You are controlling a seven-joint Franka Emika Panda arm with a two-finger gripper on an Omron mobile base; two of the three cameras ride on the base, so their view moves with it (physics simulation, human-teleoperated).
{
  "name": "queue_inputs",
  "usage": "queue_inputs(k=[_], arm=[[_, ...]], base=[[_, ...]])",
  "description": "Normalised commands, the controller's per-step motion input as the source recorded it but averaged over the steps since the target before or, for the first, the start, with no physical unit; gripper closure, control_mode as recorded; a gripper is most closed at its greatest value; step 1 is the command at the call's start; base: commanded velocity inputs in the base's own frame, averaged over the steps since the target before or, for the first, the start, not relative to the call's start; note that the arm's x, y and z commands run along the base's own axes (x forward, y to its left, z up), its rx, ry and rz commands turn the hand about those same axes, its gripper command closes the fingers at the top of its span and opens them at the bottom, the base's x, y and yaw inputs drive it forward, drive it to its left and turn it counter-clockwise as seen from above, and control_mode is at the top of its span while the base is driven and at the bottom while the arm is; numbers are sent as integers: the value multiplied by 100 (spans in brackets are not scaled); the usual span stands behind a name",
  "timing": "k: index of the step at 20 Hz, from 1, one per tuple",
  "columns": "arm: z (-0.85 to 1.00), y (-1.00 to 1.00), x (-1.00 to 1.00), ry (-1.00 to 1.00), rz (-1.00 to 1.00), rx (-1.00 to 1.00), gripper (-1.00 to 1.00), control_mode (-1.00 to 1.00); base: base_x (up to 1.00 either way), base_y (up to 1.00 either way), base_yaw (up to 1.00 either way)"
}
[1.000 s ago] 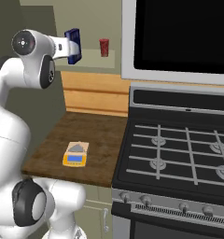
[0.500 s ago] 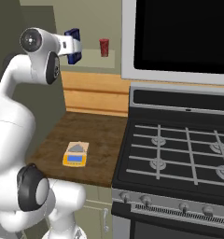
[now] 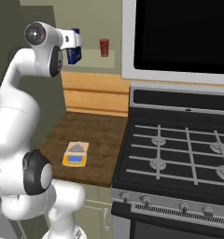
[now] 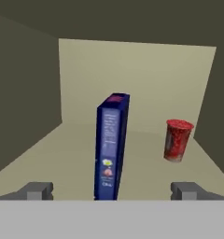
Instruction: Pick the cereal and place it on the digital scale for weighing, and close the cabinet.
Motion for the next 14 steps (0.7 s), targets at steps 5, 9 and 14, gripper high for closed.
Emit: queue_inputs(k=[5, 9, 14], arm=[[2, 9, 43, 0, 0, 0, -100, -100], [1, 1, 36, 0, 0, 0, -100, -100], [1, 0, 17, 0, 0, 0, -100, -100]], base=[[0, 0, 0], [0, 0, 0], [0, 0, 0]])
